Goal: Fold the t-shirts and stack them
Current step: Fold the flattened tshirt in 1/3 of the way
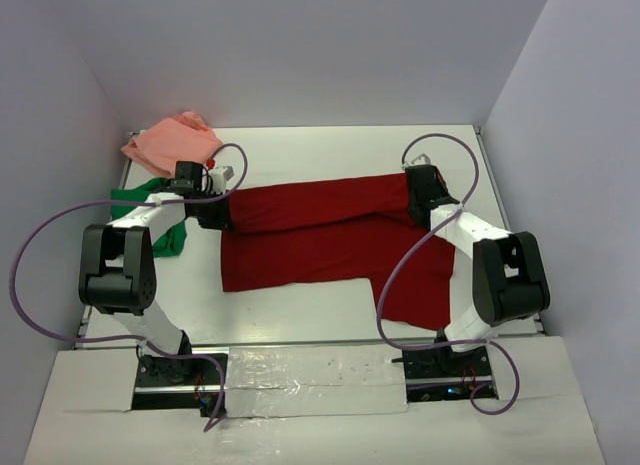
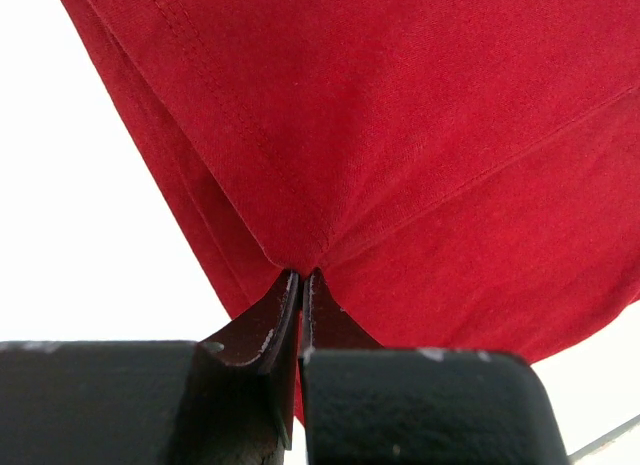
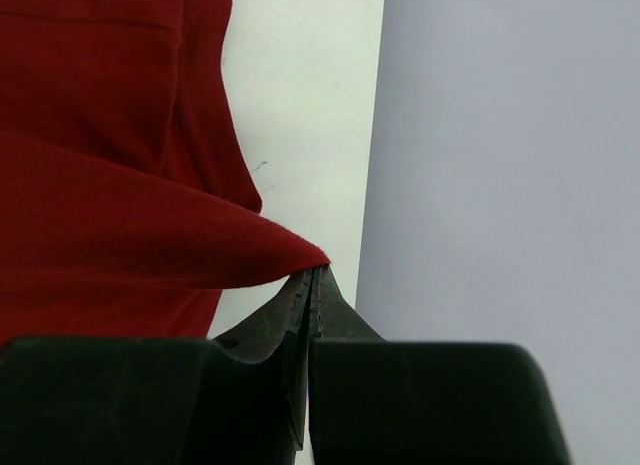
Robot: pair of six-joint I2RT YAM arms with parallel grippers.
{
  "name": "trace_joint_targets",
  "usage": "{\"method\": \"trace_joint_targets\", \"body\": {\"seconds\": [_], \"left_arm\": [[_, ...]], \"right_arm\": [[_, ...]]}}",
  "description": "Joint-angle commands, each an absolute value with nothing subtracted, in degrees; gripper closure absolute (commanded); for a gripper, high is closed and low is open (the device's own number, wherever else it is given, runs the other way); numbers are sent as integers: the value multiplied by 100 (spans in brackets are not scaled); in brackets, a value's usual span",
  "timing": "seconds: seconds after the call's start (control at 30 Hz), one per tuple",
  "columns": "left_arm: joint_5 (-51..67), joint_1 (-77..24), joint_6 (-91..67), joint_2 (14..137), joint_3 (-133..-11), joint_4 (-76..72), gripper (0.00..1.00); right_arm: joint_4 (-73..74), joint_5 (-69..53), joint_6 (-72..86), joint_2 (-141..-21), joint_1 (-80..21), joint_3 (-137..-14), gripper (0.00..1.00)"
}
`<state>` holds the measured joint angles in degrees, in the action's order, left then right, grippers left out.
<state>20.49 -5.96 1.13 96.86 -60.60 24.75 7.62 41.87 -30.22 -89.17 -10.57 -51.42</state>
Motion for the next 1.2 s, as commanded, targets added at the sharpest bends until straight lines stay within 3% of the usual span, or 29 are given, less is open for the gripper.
{"method": "trace_joint_targets", "body": {"seconds": [0.0, 0.63, 1.17], "left_arm": [[2022, -615, 132, 9466, -6073, 2163, 100], [1661, -571, 53, 9500, -6706, 1864, 100], [1362, -545, 53, 10555, -8305, 1846, 100]], "right_arm": [[773, 4193, -2830, -8780, -1002, -5379, 100], [677, 3929, -2707, -9228, -984, -6275, 100], [677, 3814, -2680, -10678, -826, -8375, 100]]}}
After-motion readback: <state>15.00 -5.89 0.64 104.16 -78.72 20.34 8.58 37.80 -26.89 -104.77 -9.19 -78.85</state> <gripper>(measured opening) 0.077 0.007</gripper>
